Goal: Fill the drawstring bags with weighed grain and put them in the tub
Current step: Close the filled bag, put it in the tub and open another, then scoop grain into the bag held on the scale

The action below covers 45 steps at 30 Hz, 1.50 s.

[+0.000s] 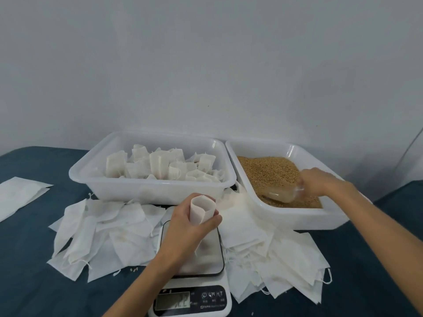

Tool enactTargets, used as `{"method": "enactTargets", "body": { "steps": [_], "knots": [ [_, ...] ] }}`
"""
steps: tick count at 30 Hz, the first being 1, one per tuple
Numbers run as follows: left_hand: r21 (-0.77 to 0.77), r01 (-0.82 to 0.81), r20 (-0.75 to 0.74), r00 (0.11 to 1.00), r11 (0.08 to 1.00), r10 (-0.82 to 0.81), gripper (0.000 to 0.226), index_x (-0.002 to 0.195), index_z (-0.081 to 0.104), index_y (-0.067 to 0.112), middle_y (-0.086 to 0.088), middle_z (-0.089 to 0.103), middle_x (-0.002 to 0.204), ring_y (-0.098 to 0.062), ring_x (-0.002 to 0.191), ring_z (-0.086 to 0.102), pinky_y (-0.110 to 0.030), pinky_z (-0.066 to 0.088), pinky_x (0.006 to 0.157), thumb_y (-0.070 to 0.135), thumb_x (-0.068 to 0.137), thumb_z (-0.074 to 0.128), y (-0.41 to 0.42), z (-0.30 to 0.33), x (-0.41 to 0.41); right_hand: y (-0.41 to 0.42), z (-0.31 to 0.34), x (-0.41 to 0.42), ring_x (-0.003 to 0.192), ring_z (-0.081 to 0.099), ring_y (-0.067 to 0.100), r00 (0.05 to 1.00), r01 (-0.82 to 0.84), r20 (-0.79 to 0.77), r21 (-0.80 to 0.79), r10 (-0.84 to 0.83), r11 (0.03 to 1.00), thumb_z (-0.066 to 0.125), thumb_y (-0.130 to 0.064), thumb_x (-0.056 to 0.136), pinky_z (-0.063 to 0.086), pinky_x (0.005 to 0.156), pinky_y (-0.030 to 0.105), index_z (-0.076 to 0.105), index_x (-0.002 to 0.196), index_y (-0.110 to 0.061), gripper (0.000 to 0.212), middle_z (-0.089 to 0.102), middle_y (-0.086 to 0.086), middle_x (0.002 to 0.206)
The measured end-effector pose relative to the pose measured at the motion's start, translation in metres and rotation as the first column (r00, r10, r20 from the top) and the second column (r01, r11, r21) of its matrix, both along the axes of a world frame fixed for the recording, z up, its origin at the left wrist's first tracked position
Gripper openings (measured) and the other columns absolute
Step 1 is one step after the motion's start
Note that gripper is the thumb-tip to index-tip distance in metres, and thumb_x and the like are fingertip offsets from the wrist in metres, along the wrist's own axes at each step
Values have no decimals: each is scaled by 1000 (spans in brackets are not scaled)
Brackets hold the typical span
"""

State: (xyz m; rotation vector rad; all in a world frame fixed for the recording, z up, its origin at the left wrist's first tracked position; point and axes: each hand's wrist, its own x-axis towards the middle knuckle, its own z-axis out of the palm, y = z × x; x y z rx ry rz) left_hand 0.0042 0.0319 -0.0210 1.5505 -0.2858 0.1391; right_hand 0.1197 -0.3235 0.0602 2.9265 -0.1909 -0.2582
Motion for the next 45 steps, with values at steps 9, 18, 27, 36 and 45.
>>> {"method": "enactTargets", "body": {
  "steps": [9,18,27,36,45],
  "knots": [
    [-62,-18,-43,999,998,15,24,95,70,33,-1,76,92,-12,86,71,-22,54,73,29,74,81,6,0,5,77,-28,39,58,50,7,983,-35,182,101,16,994,61,-12,96,31,45,21,53,72,-12,25,56,-2,72],
    [-33,-19,-17,1000,999,18,28,95,70,32,-1,76,91,-14,84,71,-24,56,73,37,70,81,7,-1,4,32,-23,28,56,38,13,969,58,217,262,-118,963,61,-16,99,27,51,27,40,62,-14,42,41,0,63],
    [-37,-23,-16,1000,999,23,33,95,71,37,1,77,92,-8,84,72,-27,56,74,45,65,81,5,0,3,5,-35,1,95,62,19,944,-2,276,550,-180,835,76,-16,89,47,85,31,66,98,-10,14,69,3,107],
    [1,-35,-4,999,999,35,35,94,69,38,3,76,92,-17,86,72,-38,58,77,49,62,78,2,-1,3,16,-22,-21,100,67,23,917,-234,396,616,-40,752,76,-20,88,51,92,41,73,99,-17,11,73,-2,100],
    [5,-31,-15,999,1000,31,35,96,68,38,1,77,91,-15,85,73,-45,61,80,46,64,81,5,-2,6,86,15,-69,104,68,10,848,-524,378,705,372,478,76,-24,89,51,94,37,74,107,-31,19,74,-11,106]
  ]
}}
